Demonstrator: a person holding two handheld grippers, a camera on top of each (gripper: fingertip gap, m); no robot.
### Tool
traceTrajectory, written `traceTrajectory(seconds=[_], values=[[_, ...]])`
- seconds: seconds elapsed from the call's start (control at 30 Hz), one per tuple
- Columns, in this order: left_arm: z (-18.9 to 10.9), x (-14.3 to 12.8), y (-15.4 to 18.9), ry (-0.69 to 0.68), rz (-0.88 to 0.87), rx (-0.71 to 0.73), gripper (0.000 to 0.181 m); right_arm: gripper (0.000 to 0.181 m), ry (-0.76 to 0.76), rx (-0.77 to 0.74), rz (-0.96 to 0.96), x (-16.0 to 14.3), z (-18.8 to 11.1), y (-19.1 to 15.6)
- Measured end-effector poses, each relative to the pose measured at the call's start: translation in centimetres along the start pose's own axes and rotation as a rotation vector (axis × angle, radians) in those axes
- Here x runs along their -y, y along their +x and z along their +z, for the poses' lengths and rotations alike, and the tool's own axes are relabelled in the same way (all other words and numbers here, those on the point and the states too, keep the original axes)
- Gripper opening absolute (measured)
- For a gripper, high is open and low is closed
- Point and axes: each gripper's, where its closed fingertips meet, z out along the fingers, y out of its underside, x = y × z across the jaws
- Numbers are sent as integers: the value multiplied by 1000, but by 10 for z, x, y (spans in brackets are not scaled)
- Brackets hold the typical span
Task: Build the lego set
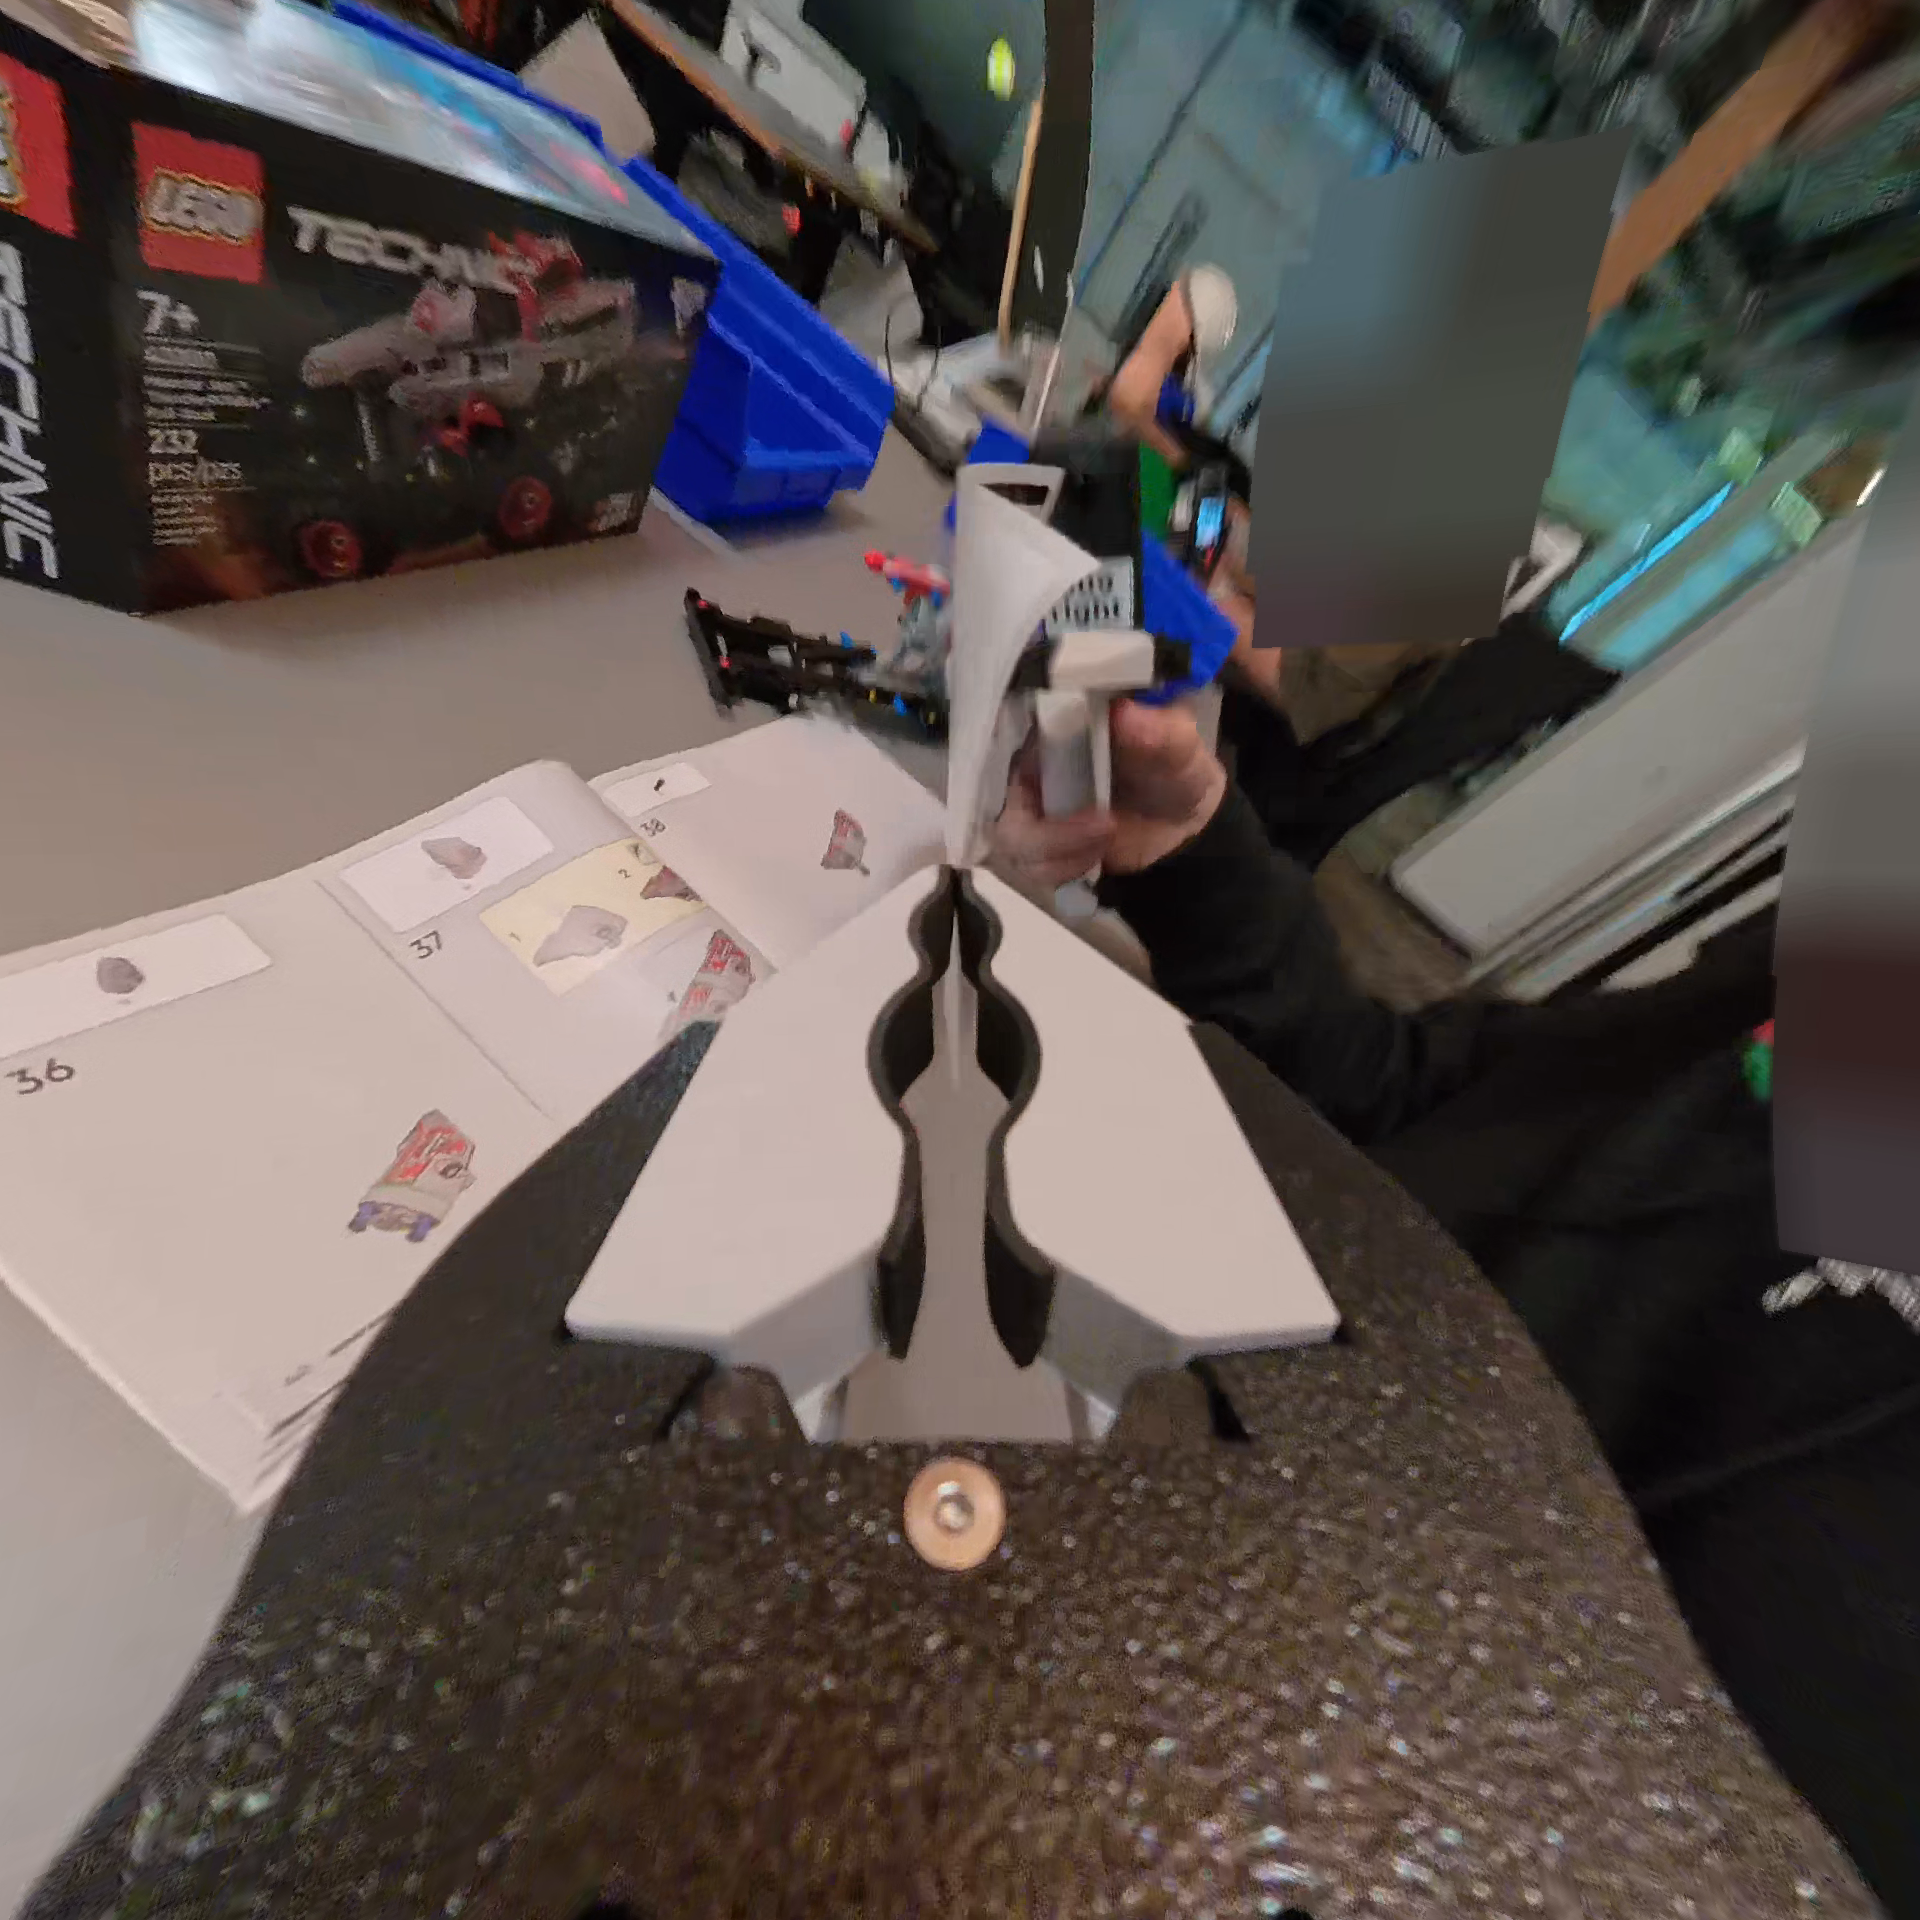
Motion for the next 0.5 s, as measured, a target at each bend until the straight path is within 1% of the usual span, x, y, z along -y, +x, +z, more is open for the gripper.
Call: traceTrajectory(seconds=[0.03,0.07,0.13,0.2,0.27,0.37,0.47,0.5], values=[[-2,9,-4,85,-56,1,0,35,0,-31,-27,2,-3,3],[-5,19,-9,185,-115,-5,0,41,-3,-65,-48,2,-6,7],[-12,33,-12,351,-234,-55,0,39,-1,-120,-51,2,-7,15],[-12,35,-15,432,-292,-71,0,32,-13,-60,-16,-5,4,8],[-5,30,-17,432,-293,-47,0,28,-55,14,20,-19,21,-1],[4,27,-13,428,-291,-48,0,16,-102,45,15,-36,42,-4],[7,27,-10,416,-278,-43,0,6,-80,77,23,-38,48,-7],[8,26,-9,402,-277,-48,0,8,-58,84,32,-34,48,-8]])
